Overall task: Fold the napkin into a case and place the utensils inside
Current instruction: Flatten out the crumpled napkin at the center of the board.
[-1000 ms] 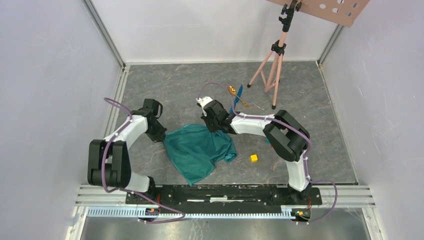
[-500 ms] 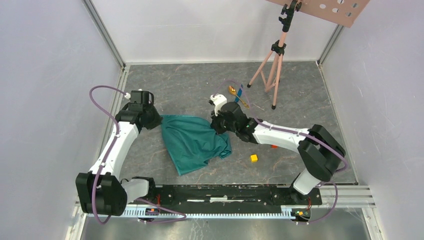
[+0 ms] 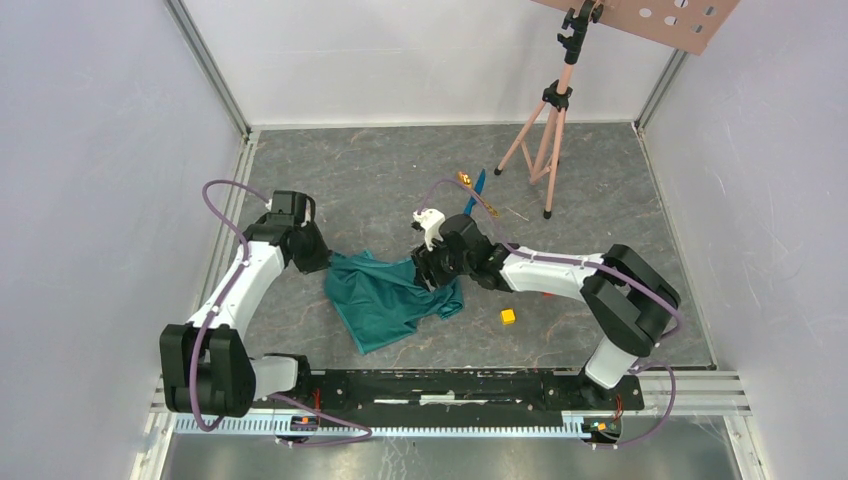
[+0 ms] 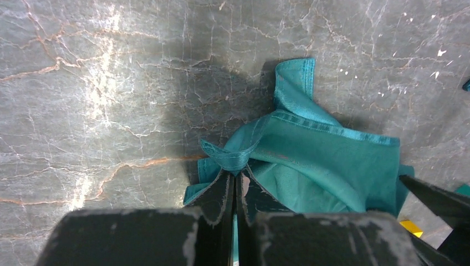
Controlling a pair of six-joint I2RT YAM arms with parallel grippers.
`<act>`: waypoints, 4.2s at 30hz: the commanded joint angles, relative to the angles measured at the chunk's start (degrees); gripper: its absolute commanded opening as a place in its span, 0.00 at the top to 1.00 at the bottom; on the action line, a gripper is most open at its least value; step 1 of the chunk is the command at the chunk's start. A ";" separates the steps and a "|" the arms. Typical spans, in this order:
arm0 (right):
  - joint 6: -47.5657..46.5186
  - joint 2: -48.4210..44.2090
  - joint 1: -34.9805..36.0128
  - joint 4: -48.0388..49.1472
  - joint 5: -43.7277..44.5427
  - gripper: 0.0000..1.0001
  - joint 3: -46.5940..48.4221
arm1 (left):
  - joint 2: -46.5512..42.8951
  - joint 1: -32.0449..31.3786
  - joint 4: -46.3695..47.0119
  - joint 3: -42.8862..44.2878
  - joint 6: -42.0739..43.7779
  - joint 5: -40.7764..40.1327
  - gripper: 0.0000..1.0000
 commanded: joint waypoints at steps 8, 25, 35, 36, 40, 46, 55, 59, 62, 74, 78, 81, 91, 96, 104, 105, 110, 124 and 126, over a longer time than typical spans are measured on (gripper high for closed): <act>0.16 10.51 0.07 -8.32 9.08 0.25 16.78 | 0.11 0.19 1.39 -0.85 4.31 2.63 0.98; 2.54 14.89 0.78 -2.90 10.24 0.76 15.48 | -1.37 0.21 1.85 -1.19 3.47 4.17 0.98; -1.15 1.98 0.68 -1.21 17.58 1.00 17.67 | -8.58 0.21 -2.81 8.52 4.98 0.70 0.97; -1.51 0.27 0.68 -0.97 18.06 1.00 17.67 | -9.63 0.21 -3.69 9.96 5.33 0.44 0.96; -4.08 -6.55 0.70 -0.29 18.70 1.00 18.03 | -14.11 0.21 -7.55 18.16 6.44 -1.20 0.96; -5.48 -17.23 0.75 4.96 11.79 1.00 16.83 | -22.16 0.21 -9.61 30.12 6.90 -1.26 0.93; -2.70 -31.97 3.24 20.66 -4.13 1.00 10.09 | -33.65 0.21 -2.07 40.74 6.88 7.59 0.93; -1.60 -35.45 5.27 25.36 -5.06 1.00 7.65 | -37.91 0.21 3.69 39.69 6.28 7.14 0.94; -1.72 -35.53 5.42 26.18 -1.26 1.00 6.62 | -37.94 0.20 5.17 38.73 6.80 3.64 0.95; -1.15 -12.60 -2.01 20.13 30.26 1.00 13.86 | -18.44 0.21 9.41 18.63 5.20 -18.43 0.98; 3.14 1.21 -8.00 18.08 22.91 1.00 23.37 | -5.93 0.43 10.46 18.75 1.62 -20.15 0.98; 4.60 9.17 -9.73 19.10 18.94 1.00 27.90 | 4.41 2.82 12.51 19.25 -0.77 -21.45 0.98; 2.35 23.69 -10.47 14.96 16.86 1.00 41.06 | 30.02 9.82 6.46 39.22 2.37 -15.32 0.98; 1.41 30.19 -11.65 16.06 18.29 1.00 49.05 | 39.26 11.88 -0.30 51.89 5.86 -13.94 0.89; -0.66 33.61 -11.59 3.56 16.45 0.28 63.19 | 38.30 12.60 -8.77 57.30 7.52 -15.07 0.45; -0.25 30.93 -11.62 2.70 16.87 0.22 60.26 | 36.29 12.57 -7.46 54.75 6.89 -13.93 0.37; 0.79 19.57 -11.63 -2.93 13.86 0.13 45.37 | 23.04 11.63 1.17 34.05 1.89 1.36 0.19; 1.08 5.79 -10.06 2.51 -1.28 0.19 8.76 | 12.91 -7.37 23.82 -1.97 -9.67 13.56 0.03; 1.71 5.53 -9.93 3.09 -1.53 0.19 7.17 | 12.24 -7.27 23.49 -4.48 -11.41 11.74 0.03</act>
